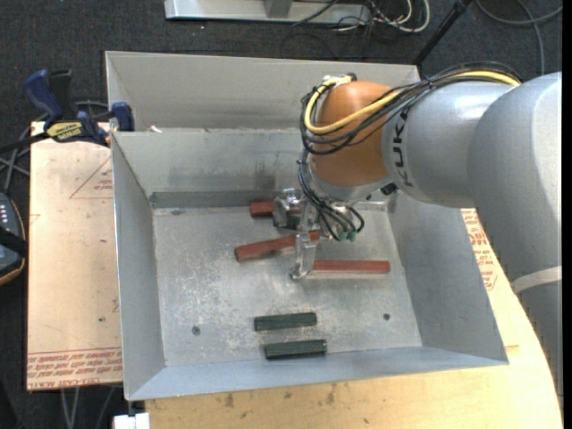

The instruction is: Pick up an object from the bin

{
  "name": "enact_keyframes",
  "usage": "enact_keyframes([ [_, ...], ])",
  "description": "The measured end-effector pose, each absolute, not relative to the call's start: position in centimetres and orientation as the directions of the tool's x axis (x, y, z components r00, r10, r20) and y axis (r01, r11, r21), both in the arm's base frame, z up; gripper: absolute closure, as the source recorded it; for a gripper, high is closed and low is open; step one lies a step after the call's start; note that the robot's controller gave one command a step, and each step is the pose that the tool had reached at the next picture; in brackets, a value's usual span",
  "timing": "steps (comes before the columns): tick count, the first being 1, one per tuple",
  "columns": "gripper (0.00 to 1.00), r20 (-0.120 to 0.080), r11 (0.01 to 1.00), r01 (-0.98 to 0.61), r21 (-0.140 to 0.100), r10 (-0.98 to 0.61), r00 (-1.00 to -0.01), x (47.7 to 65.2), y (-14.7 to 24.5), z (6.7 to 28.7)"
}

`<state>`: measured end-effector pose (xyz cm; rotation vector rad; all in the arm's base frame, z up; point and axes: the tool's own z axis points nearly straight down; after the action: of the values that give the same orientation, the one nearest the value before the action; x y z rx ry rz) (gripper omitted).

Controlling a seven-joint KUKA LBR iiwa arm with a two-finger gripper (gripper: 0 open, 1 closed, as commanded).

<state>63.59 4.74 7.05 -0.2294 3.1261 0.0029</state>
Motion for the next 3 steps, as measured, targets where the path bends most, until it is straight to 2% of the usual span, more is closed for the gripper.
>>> enact_keyframes([
  [1,0.00,-0.011,0.990,-0.144,0.001,-0.144,-0.989,62.6,4.7,7.3],
  [2,1.00,-0.008,0.990,-0.143,0.002,-0.143,-0.990,63.9,4.8,7.4],
  [3,1.00,-0.008,0.990,-0.143,0.002,-0.143,-0.990,63.9,4.8,7.4],
])
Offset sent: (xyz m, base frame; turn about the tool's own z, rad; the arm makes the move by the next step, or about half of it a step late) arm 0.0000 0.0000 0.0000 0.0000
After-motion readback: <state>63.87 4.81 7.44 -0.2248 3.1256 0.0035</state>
